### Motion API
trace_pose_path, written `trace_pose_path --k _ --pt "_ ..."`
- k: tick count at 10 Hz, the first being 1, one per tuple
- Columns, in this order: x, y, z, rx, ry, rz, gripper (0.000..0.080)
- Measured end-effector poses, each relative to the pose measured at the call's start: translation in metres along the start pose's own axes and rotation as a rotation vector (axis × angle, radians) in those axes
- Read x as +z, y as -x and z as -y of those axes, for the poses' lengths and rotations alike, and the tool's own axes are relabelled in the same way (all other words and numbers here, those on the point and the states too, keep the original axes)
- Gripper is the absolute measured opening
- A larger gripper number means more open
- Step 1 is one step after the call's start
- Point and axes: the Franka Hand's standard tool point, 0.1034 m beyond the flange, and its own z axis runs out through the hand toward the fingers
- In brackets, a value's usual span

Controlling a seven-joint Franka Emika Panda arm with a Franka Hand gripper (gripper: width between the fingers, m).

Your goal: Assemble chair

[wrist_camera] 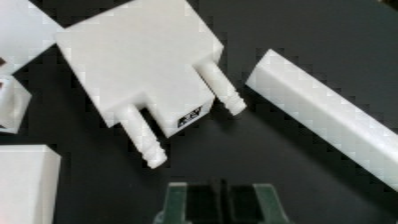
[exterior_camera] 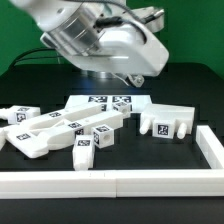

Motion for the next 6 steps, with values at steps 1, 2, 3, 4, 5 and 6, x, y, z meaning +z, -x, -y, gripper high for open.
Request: trace_pose_path --k 1,2,3,4,5,6 --pt "0.016 -0.005 -0.006 0.027 0.005 -0.044 0.0001" --pt "0.015 -0.005 -0.003 0.018 0.002 -0.073 0.0001" --pt "0.015 -0.006 -0.004 0.021 0.002 -0.073 0.0001" --pt "0.019 -0.004 -0.006 -0.025 0.067 -0.027 0.0034" --pt "0.020 -0.015 0.012 -0.150 0.173 0.048 0.0170" --pt "0.023 -0.031 0.024 -0.301 0.158 0.050 0.0312"
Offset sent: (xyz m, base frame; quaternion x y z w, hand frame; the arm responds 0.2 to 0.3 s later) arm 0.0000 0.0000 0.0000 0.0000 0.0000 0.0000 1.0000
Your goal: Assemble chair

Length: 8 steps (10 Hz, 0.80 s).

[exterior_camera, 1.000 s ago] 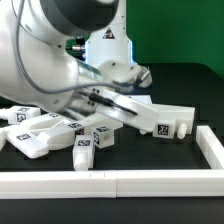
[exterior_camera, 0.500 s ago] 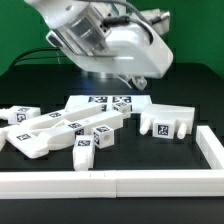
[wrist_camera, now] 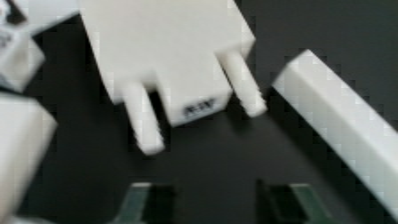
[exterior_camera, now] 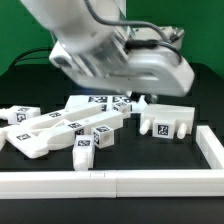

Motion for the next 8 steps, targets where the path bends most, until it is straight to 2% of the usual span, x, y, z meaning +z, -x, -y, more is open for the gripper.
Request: trace_pose_path --k 1,3,4,5,6,7,8 --pt "0.005 -0.001 -0.008 -0.025 -0.010 0.009 0.0312" --pt "0.005 -0.001 -0.008 0.000 -0.007 0.008 0.0604" --pt "0.007 0.002 -0.012 0.006 -0.005 0.038 0.0636" --pt "0.012 0.005 -0.019 0.047 0.002 0.133 0.0636" --pt "0.019 0.005 -0.017 0.119 0.030 0.263 0.0646" --pt "0.024 -0.012 -0.010 0.103 0.029 0.234 0.0646" --pt "0.020 -0.009 -0.009 0.096 0.026 0.224 0.0648"
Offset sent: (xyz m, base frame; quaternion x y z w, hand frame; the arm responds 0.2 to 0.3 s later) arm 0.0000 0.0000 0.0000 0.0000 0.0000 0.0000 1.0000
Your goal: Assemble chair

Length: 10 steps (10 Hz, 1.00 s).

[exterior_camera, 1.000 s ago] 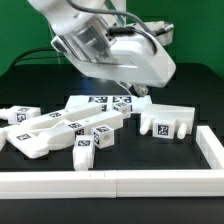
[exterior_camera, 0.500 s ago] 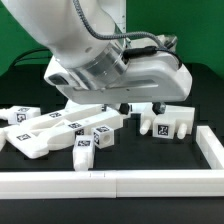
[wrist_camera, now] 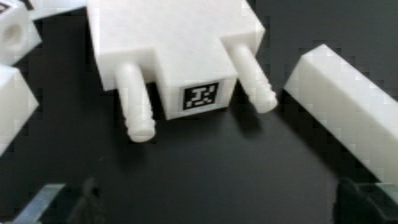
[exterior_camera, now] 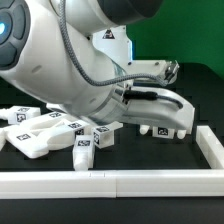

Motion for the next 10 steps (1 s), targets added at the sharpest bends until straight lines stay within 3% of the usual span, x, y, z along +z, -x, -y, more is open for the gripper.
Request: trace_pose_path --k 3,6,10 --pt "0.004 -0.001 -0.002 0.007 0.001 0.007 0.0648" --pt "0.040 -0.007 -0.015 0.099 0.017 0.039 0.0648" --pt "0.045 -0.008 -0.020 0.113 0.006 0.023 0.0648"
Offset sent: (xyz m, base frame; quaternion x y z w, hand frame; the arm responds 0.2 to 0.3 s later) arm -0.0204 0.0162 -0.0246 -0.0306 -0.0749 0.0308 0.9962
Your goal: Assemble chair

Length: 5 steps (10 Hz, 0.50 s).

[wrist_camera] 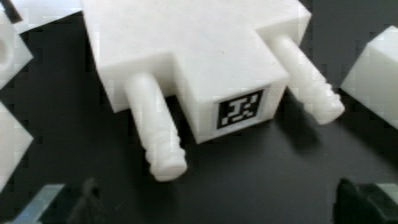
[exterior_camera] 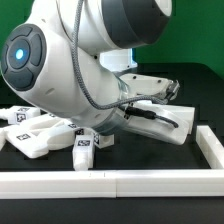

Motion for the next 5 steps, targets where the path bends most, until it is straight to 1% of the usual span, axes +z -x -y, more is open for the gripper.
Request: trace_pose_path --k 1,2,3,4,5 --pt "0.010 0.000 -0.008 0.022 -0.012 0.027 0.0648" --pt "0.022 0.004 -0.017 0.056 -0.008 0.058 0.0648" --pt "0.029 0.008 -0.019 0.079 -0.012 0.079 0.0648" --pt "0.031 0.010 -0.020 0.088 -0.010 0.087 0.0648" --pt "0.032 0.011 -0.020 0.095 -0.014 0.095 0.0648"
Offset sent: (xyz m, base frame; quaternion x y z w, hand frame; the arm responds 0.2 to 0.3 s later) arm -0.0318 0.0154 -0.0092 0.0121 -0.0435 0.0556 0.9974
